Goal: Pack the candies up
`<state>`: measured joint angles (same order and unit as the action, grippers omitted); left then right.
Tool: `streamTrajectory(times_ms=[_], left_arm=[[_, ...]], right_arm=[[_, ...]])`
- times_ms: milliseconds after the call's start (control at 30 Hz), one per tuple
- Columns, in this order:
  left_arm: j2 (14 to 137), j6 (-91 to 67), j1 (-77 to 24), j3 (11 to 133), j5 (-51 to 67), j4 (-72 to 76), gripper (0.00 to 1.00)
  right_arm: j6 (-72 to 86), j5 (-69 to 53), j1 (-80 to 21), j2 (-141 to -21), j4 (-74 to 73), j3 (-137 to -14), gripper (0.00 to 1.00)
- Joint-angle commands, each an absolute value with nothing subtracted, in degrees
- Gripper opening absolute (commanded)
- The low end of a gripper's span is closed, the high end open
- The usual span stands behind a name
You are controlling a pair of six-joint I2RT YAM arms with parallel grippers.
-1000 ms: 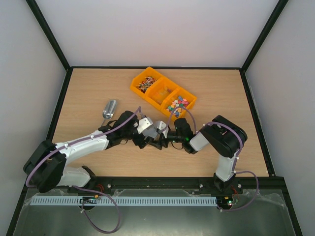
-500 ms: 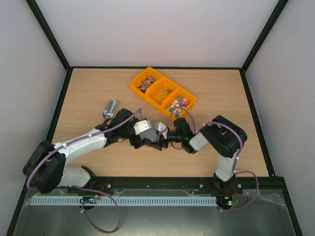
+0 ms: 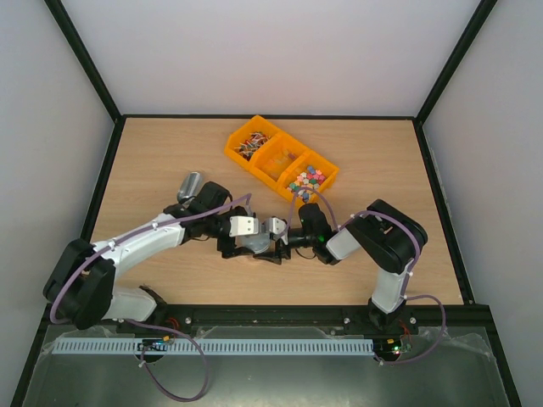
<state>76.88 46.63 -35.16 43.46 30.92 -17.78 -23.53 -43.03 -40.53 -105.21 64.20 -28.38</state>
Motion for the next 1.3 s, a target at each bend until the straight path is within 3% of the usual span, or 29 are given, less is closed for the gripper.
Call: streamTrajectory(times_ms=[0, 67, 333, 567, 1267], left_arm=[[75.9, 46.0, -34.6, 43.8, 32.3, -20.5, 0.96], [73.7, 41.8, -34.7, 42.7, 32.3, -18.9, 0.99], [64.3, 26.6, -35.8, 36.7, 24.9, -12.2, 1.00], [66.5, 14.6, -39.6, 36.1, 15.8, -5.3, 0.99], [73.0, 11.8, -42.6, 38.4, 9.6, -1.6, 0.99]], right_arm=[[-22.0, -44.5, -40.9, -105.3, 58.8, -27.5, 0.41], [-20.8, -43.0, -40.8, -105.4, 59.5, -27.5, 0.41], [-17.1, -38.4, -40.9, -106.4, 61.6, -27.6, 0.42], [-15.0, -34.3, -41.2, -107.0, 62.8, -27.8, 0.42], [-14.4, -32.8, -41.7, -106.5, 62.8, -27.3, 0.43]])
